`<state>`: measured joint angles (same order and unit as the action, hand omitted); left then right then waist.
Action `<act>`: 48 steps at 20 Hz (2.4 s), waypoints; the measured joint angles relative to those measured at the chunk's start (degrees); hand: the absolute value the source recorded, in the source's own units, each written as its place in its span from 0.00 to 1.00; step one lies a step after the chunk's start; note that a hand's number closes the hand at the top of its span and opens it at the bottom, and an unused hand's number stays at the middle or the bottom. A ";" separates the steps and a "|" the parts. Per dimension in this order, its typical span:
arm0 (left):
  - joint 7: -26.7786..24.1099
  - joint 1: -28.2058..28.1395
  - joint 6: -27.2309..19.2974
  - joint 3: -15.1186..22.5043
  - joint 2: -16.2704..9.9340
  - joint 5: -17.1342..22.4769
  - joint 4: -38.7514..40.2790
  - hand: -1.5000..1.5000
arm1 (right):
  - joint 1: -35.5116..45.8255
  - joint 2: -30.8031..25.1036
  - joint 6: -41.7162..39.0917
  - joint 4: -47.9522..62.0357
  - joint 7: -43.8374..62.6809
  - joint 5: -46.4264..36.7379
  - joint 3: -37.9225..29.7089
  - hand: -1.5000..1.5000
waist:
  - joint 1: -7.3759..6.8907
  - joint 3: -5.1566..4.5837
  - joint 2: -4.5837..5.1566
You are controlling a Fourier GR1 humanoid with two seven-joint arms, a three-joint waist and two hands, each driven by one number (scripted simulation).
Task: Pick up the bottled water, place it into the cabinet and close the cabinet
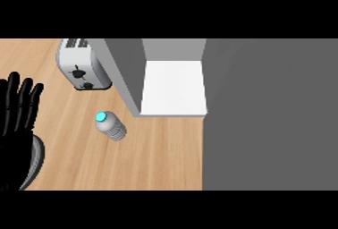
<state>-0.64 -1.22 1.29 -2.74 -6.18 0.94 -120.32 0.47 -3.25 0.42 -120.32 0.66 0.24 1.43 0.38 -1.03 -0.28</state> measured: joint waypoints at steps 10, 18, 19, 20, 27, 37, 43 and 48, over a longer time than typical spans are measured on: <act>2.26 8.85 15.45 -1.84 -5.08 20.31 13.77 0.00 | -7.18 -1.94 -7.24 -5.41 2.79 6.64 4.02 0.00 | 1.42 0.91 0.31; 11.63 10.20 22.14 -7.77 -12.34 35.01 17.03 0.00 | -21.53 -4.08 -12.16 -18.07 6.62 10.94 8.24 0.00 | 0.56 1.01 0.07; 12.22 10.32 22.20 -7.96 -12.74 35.03 17.19 0.00 | -23.10 -4.22 -12.96 -18.23 5.61 10.92 8.28 0.00 | 0.51 1.02 0.08; 12.18 10.47 22.20 -7.72 -12.67 34.15 17.64 0.00 | -24.47 -4.09 -13.39 -18.38 5.05 10.83 9.08 0.00 | 0.50 1.03 0.09; 11.06 10.27 24.33 -8.41 -14.16 29.59 23.09 0.00 | -31.04 -3.74 -14.65 -19.42 1.63 9.91 12.64 0.00 | 0.68 1.01 0.12; 3.68 12.21 28.53 -7.21 -12.90 21.61 39.44 0.00 | -39.24 -4.85 -16.50 -21.15 -4.43 7.77 15.36 0.00 | 1.24 0.98 0.20; -2.70 14.98 31.36 -6.35 -11.65 17.20 53.60 0.00 | -43.47 -6.04 -17.20 -22.08 -7.45 6.55 16.05 0.00 | 1.69 0.93 0.31; -10.33 18.39 31.75 -5.70 -10.12 12.19 65.64 0.00 | -45.85 -6.49 -17.50 -22.34 -9.93 5.36 16.93 0.00 | 1.81 0.91 0.40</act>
<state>-10.98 17.17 33.04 -8.44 -16.30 13.13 -54.68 -45.39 -9.73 -17.08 -142.66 -9.27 5.60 18.36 2.19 -0.12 0.12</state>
